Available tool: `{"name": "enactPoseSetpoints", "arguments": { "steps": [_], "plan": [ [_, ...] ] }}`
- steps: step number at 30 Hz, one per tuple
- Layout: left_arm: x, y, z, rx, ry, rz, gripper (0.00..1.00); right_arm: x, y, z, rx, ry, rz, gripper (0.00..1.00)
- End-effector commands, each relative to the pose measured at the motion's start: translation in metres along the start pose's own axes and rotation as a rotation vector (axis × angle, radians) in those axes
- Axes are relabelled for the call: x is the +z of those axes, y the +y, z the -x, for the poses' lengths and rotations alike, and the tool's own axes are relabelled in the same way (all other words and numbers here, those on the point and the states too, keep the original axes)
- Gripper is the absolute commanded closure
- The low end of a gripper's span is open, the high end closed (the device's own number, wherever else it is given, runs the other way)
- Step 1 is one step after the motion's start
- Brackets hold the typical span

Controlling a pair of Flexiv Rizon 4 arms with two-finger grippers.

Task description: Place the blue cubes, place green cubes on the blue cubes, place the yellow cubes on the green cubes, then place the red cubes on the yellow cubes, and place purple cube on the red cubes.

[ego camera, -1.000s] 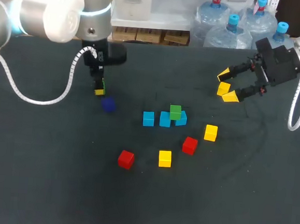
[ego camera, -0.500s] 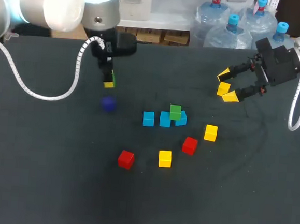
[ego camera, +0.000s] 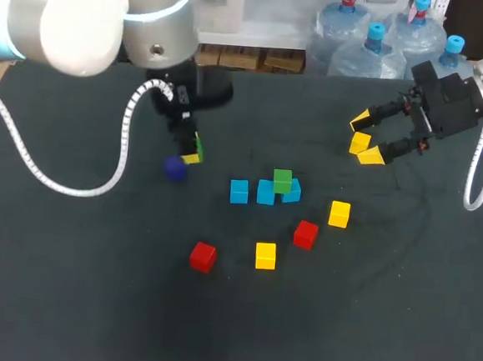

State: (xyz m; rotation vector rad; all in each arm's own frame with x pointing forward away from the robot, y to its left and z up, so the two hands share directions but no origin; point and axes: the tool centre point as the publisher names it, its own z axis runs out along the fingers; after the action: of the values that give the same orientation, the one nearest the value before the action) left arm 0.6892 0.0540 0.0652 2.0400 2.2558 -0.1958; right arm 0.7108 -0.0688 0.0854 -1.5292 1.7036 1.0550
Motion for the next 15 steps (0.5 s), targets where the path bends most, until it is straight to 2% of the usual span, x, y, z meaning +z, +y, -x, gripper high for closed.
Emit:
{"name": "enactPoseSetpoints", "arguments": {
  "steps": [1,6,15],
  "plan": [
    [-0.008,-0.038,0.004,0.013,-0.011,0.177,1.00,0.000,0.000,0.000,-0.001,-0.001,0.000,0.00],
    [-0.005,-0.047,0.030,0.072,0.044,0.164,1.00,0.000,0.000,0.000,-0.001,-0.001,0.000,0.00],
    [0.012,-0.047,0.059,0.130,0.036,0.126,1.00,0.000,0.000,0.000,-0.001,-0.001,0.000,0.00]
  ]
}}
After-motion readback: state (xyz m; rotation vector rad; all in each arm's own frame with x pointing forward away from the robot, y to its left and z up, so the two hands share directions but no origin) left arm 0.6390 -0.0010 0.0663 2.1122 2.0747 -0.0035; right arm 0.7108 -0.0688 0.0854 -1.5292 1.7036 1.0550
